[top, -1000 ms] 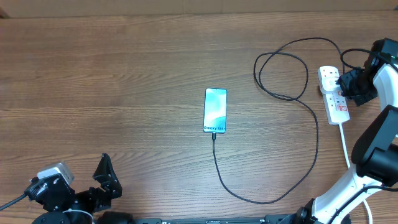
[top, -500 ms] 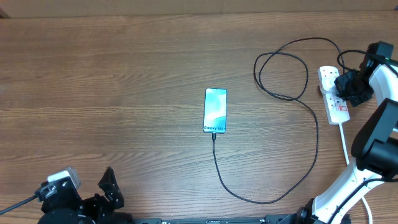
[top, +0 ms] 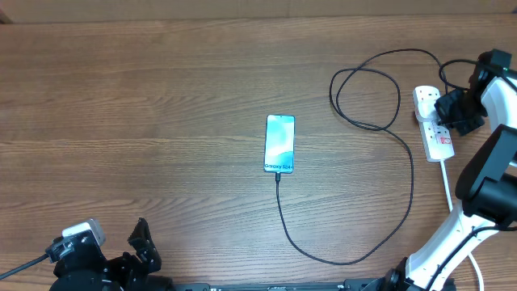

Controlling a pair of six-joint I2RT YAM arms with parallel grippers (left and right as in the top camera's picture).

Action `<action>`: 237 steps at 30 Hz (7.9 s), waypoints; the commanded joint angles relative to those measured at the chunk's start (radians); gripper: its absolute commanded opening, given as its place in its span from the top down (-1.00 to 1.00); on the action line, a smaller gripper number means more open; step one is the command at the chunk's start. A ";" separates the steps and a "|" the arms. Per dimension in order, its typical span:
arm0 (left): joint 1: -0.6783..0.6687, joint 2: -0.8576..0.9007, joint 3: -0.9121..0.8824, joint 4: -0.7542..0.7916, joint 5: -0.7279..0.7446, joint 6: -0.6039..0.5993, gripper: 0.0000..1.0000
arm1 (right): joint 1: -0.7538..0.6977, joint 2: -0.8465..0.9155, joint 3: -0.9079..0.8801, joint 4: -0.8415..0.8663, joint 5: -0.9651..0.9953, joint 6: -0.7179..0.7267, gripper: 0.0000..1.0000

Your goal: Plug charger to phone and switch on socket

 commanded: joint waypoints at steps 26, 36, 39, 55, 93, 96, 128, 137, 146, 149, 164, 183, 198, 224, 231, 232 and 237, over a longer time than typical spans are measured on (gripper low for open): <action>0.012 -0.063 -0.002 0.000 -0.014 -0.014 -0.99 | 0.041 0.024 0.087 -0.066 -0.037 -0.060 0.92; 0.123 -0.272 -0.002 -0.001 -0.014 -0.014 -0.99 | -0.033 -0.415 0.088 -0.079 -0.033 -0.053 0.92; 0.122 -0.272 -0.002 -0.001 -0.014 -0.014 -0.99 | -0.046 -0.603 0.097 -0.054 -0.065 -0.053 0.92; 0.124 -0.299 -0.002 -0.001 -0.014 -0.014 -0.99 | -0.071 -1.126 0.361 0.174 -0.335 -0.053 0.92; 0.124 -0.298 -0.740 1.115 0.257 0.208 -0.99 | 0.268 -1.582 0.067 0.237 -0.396 -0.113 0.92; 0.124 -0.298 -0.837 1.215 0.300 0.235 -0.99 | 0.268 -1.582 0.067 0.237 -0.396 -0.113 0.92; 0.124 -0.298 -1.020 1.266 0.316 0.374 -0.99 | 0.236 -1.853 0.064 0.247 -0.369 -0.139 0.92; 0.124 -0.298 -1.020 1.260 0.316 0.373 -0.99 | 0.236 -1.918 0.066 0.246 -0.370 -0.139 0.92; 0.124 -0.298 -1.020 1.260 0.316 0.373 -0.99 | 0.257 -1.997 0.067 0.241 -0.366 -0.166 0.92; 0.124 -0.298 -1.020 1.260 0.316 0.373 -0.99 | 0.283 -2.020 0.067 0.240 -0.340 -0.166 0.92; 0.124 -0.298 -1.020 1.260 0.316 0.373 -0.99 | 0.456 -2.136 0.066 0.239 -0.210 -0.318 0.92; 0.124 -0.298 -1.020 1.260 0.316 0.373 -0.99 | 0.454 -2.147 -0.069 0.376 -0.212 -0.314 -1.00; 0.124 -0.298 -1.020 1.260 0.316 0.373 -0.99 | 0.454 -2.146 -0.781 0.820 -0.100 -0.314 -1.00; 0.124 -0.298 -1.020 1.259 0.316 0.373 -0.99 | 0.454 -2.146 -1.624 1.127 -0.073 -0.314 -1.00; 0.124 -0.298 -1.020 1.259 0.316 0.373 -0.99 | 0.454 -2.146 -1.643 1.002 -0.072 -0.315 -0.99; 0.124 -0.298 -1.020 1.259 0.316 0.373 -0.99 | 0.454 -2.146 -1.643 0.972 -0.071 -0.315 -1.00; 0.124 -0.298 -1.020 1.259 0.316 0.373 -0.99 | 0.454 -2.146 -1.643 0.944 -0.027 -0.315 -1.00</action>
